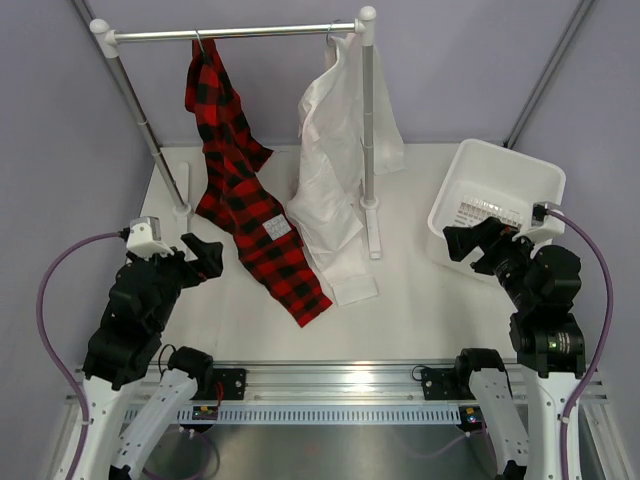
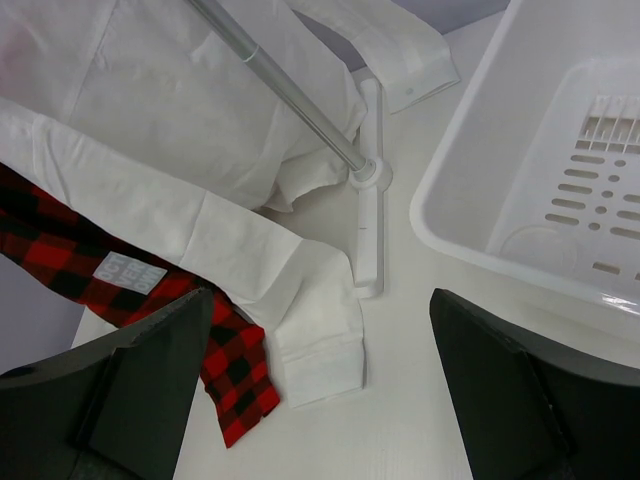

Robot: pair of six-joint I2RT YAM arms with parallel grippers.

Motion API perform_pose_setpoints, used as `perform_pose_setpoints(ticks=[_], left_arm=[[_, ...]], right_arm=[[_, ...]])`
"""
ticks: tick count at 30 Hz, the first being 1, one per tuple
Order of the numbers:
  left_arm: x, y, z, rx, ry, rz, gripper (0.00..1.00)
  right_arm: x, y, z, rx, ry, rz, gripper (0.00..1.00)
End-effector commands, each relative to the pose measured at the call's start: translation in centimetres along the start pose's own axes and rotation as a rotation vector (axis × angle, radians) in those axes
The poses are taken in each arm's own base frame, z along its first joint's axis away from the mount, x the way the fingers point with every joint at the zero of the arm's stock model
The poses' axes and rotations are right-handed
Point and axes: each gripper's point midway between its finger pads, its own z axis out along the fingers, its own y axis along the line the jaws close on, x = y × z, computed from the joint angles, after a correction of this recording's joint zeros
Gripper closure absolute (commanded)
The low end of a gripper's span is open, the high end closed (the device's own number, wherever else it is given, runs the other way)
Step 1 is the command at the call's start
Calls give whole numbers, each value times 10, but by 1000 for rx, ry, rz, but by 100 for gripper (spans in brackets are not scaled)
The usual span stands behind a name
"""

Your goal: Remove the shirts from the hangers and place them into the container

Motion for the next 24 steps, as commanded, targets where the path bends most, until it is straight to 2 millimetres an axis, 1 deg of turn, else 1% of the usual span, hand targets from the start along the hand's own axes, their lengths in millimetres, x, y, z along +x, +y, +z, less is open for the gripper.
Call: perform_pose_setpoints(ticks=[1,4,7,8,9,11,12,14,15,17,18,19,21,22,24], left_arm=[[-8,-13,7,59,-51,-47,1],[-2,-17,11,74,-26,-49,1],[1,-14,16,39,3,-80,1],[8,-17,19,41,51,-79,1],[5,-22,18,59,58,-78,1],[6,-30,18,88,98,-77,1],[-1,-37,15,118,83,-75,1],[-21,-41,11,138,22,-47,1],[-47,-49,2,159,-37,-38,1],[-79,-53,-6,142,-99,3,1],[-81,-54,6,105,-48,28,1],[-123,-64,-8,103,-112,33,1],[-146,-74,-1,77,-72,63,1],[-166,-83,6,60,-57,82,1],[-189,-90,12,44,-84,94,1]], right_arm=[[-8,2,-1,-9,-44,1,1],[-9,4,-3,-18,-44,-4,0],[-8,5,-4,-24,-51,0,1],[-8,5,-4,-24,-53,1,1],[-7,5,-3,-28,-52,2,0],[-5,4,-2,-28,-46,2,1],[-5,4,0,-27,-38,3,1],[-4,4,1,-26,-30,4,0],[-4,5,1,-31,-29,7,1],[-4,6,1,-35,-31,7,1],[-5,6,0,-38,-35,9,1],[-5,6,0,-38,-35,8,0],[-7,8,-1,-38,-40,10,1],[-8,8,-1,-37,-40,8,0],[-9,8,-3,-34,-42,8,1]])
